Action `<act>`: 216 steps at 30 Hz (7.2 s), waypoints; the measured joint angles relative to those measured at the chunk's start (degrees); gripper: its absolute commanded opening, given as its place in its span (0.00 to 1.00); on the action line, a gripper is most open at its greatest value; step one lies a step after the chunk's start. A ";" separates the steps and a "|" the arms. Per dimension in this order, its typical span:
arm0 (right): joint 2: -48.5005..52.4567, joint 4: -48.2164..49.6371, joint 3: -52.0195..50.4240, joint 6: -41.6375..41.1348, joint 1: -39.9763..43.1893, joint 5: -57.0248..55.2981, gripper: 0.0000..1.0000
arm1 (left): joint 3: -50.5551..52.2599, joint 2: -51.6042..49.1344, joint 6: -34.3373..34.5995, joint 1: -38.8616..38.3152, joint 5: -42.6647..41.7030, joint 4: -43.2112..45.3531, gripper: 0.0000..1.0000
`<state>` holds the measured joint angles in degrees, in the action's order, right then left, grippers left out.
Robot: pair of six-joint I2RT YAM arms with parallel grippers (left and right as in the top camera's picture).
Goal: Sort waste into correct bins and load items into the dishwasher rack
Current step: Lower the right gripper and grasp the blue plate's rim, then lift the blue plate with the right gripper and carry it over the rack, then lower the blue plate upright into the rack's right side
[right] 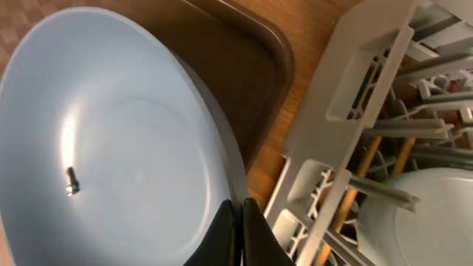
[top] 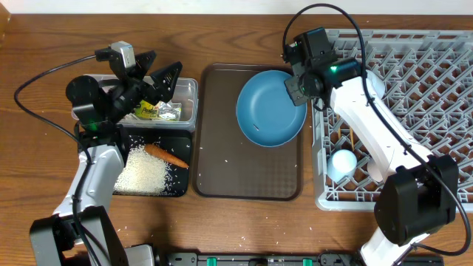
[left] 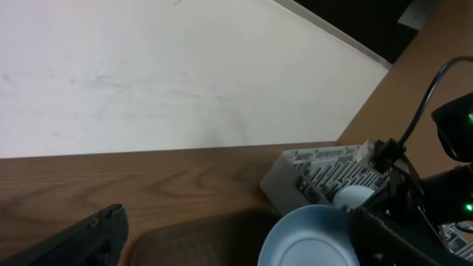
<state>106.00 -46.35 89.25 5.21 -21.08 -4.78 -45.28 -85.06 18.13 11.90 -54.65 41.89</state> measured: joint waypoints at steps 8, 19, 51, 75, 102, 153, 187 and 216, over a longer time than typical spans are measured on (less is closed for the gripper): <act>-0.11 -0.63 -0.02 1.31 -0.66 -5.81 0.01 | 0.00 0.00 0.00 0.00 0.00 0.00 0.96; -5.51 -1.64 -0.09 4.09 -10.67 -21.20 0.01 | 0.00 0.00 0.00 0.00 0.00 -0.02 0.96; -5.70 -5.49 -0.13 7.65 -23.15 -56.52 0.01 | 0.00 0.00 0.00 0.00 0.02 0.00 0.97; -5.70 -7.43 -0.13 10.27 -24.81 -70.66 0.01 | 0.00 0.00 0.00 0.00 0.00 0.00 0.96; -6.54 -2.54 -0.17 20.44 -0.83 -82.58 0.01 | 0.00 0.00 0.02 0.00 0.02 0.02 0.96; -6.73 -3.74 -0.50 38.34 33.55 -71.93 0.01 | 0.00 0.00 0.00 0.00 0.22 0.00 0.97; -1.64 0.37 -0.83 40.72 18.49 -69.61 0.02 | 0.00 0.00 0.00 0.00 0.20 0.00 0.96; -1.62 2.08 -0.92 41.05 3.58 -69.77 0.77 | 0.00 0.00 0.00 0.00 0.22 0.02 0.96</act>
<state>104.38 -44.27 88.33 46.26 -17.50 -74.54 -45.28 -85.06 18.13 11.90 -54.43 41.91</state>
